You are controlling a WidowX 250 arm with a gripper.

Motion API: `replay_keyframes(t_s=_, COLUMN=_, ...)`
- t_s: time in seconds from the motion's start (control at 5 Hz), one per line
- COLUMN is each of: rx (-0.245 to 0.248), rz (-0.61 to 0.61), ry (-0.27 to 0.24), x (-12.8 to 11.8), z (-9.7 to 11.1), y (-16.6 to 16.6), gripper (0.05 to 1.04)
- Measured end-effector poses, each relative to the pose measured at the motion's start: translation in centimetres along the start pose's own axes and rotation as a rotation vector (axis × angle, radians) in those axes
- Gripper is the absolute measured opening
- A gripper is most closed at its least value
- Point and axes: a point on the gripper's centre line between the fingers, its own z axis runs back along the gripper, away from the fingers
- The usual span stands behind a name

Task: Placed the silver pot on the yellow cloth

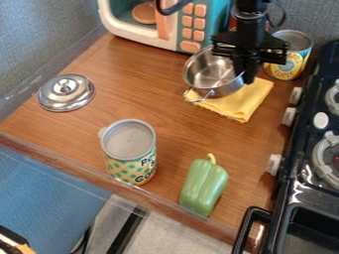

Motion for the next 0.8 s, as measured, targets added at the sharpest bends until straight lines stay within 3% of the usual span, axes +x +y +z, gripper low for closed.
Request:
replay_keyframes(t_s=0.4, rx=-0.011, rz=0.006, ry=0.030, x=0.26, z=-1.57, y=-0.53, gripper=0.103)
replay_keyframes(t_s=0.6, rx=-0.017, rz=0.009, ry=0.033, x=0.52, z=-2.09, y=-0.67, gripper=0.285)
replay_keyframes(t_s=0.8, rx=-0.011, rz=-0.006, ry=0.026, x=0.71, z=-1.76, y=-1.11, gripper=0.562)
